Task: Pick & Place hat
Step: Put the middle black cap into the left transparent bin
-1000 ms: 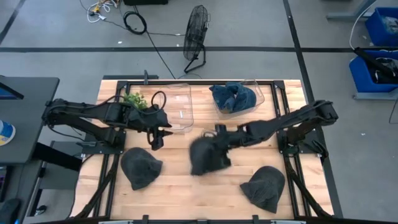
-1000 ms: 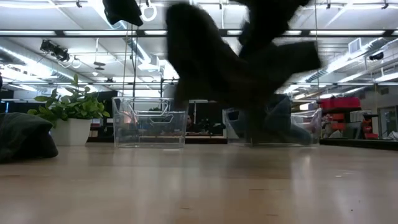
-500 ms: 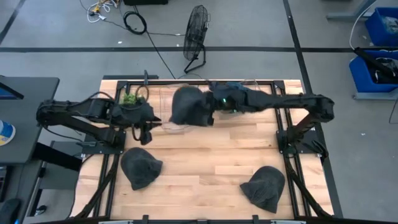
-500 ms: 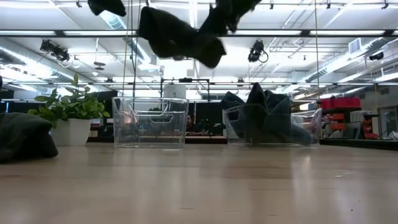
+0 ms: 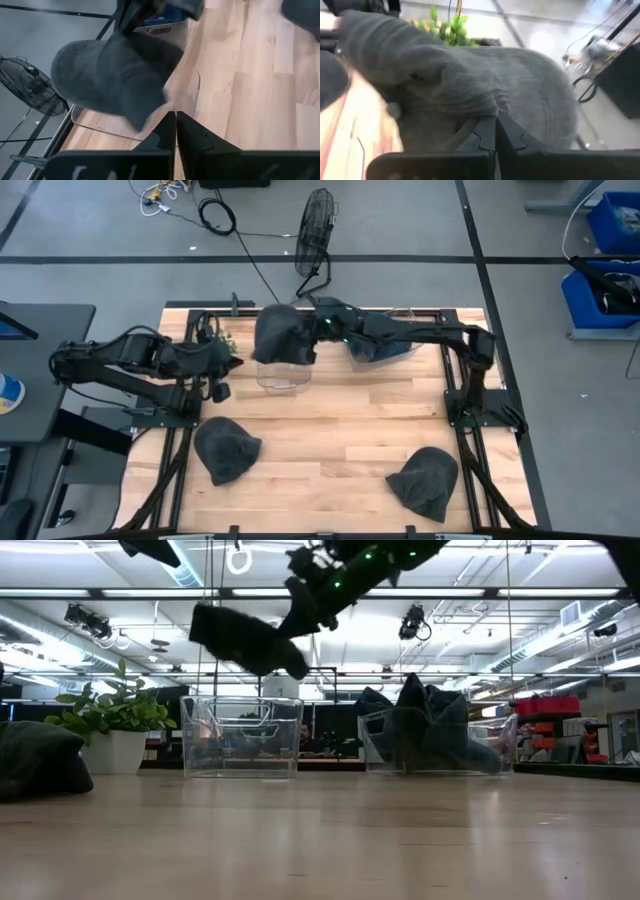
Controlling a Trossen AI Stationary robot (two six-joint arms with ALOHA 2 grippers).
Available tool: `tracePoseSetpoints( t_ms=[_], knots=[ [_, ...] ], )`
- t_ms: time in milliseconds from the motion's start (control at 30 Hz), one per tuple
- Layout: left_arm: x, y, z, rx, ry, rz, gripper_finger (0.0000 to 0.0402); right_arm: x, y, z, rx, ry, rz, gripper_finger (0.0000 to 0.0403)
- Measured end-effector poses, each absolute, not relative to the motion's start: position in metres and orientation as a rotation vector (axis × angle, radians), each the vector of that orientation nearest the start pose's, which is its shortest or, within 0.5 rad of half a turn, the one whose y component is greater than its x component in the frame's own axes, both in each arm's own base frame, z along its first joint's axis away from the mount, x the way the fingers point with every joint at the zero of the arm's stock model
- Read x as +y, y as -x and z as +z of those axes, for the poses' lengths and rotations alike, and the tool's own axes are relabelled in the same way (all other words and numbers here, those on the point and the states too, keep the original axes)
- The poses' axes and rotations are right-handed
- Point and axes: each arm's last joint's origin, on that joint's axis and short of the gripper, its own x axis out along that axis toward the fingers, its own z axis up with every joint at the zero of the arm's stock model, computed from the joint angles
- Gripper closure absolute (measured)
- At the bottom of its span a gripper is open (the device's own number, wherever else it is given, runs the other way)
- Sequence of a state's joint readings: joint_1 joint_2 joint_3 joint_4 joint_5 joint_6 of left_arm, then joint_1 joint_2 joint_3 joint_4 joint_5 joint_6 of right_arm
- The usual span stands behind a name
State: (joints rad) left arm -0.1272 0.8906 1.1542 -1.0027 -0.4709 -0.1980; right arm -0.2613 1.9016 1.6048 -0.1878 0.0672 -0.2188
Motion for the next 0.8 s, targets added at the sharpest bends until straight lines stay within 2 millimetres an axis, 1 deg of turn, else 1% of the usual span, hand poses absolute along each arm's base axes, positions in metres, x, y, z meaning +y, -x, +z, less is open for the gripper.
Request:
tracePoseSetpoints(
  t_ms=[133, 267, 367, 467, 600, 667, 800],
  knots=[
    [-0.005, -0.145, 0.367, 0.683, -0.034, 0.396, 0.0393, -0.137, -0.444, 0.294, 0.597, 0.097, -0.178, 0.0403],
    [-0.005, -0.145, 0.366, 0.692, -0.035, 0.397, 0.0394, -0.159, -0.451, 0.291, 0.639, -0.032, -0.153, 0.0403],
    [-0.005, -0.144, 0.364, 0.705, -0.015, 0.408, 0.0392, -0.173, -0.455, 0.273, 0.689, -0.101, -0.156, 0.0403],
    [-0.005, -0.142, 0.362, 0.729, 0.002, 0.420, 0.0393, -0.183, -0.458, 0.252, 0.728, -0.139, -0.139, 0.0403],
    [-0.005, -0.139, 0.360, 0.758, 0.017, 0.433, 0.0393, -0.191, -0.462, 0.234, 0.744, -0.176, -0.115, 0.0403],
    [-0.005, -0.139, 0.359, 0.763, 0.031, 0.441, 0.0393, -0.194, -0.463, 0.228, 0.754, -0.181, -0.131, 0.0403],
    [-0.004, -0.138, 0.359, 0.770, 0.050, 0.452, 0.0394, -0.198, -0.462, 0.228, 0.754, -0.163, -0.183, 0.0400]
  ],
)
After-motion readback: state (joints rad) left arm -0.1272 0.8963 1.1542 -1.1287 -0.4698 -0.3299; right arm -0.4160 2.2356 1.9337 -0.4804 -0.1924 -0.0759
